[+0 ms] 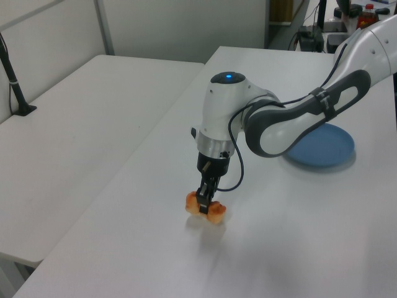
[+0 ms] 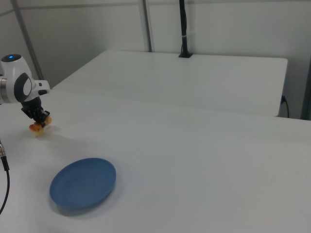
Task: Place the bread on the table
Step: 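Lower the bread roll onto the bare table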
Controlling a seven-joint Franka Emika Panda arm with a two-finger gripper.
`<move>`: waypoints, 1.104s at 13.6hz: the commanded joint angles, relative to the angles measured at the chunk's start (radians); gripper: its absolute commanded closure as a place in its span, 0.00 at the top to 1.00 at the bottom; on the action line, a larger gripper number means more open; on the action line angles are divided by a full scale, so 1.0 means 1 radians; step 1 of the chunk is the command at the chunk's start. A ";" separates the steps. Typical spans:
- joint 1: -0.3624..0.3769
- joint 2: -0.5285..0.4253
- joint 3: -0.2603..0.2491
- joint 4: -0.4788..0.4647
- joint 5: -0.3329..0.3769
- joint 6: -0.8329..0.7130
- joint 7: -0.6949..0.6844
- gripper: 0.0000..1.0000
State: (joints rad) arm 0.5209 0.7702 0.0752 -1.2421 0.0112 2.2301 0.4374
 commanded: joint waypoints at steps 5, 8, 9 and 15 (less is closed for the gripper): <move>0.025 0.020 -0.011 0.013 -0.048 0.003 0.026 0.37; 0.025 0.027 -0.011 0.010 -0.069 0.038 0.066 1.00; 0.024 0.026 -0.011 0.007 -0.069 0.045 0.089 1.00; 0.024 0.023 -0.012 0.007 -0.111 0.042 0.093 1.00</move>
State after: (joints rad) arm 0.5322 0.7910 0.0751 -1.2412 -0.0665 2.2602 0.5004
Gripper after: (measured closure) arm 0.000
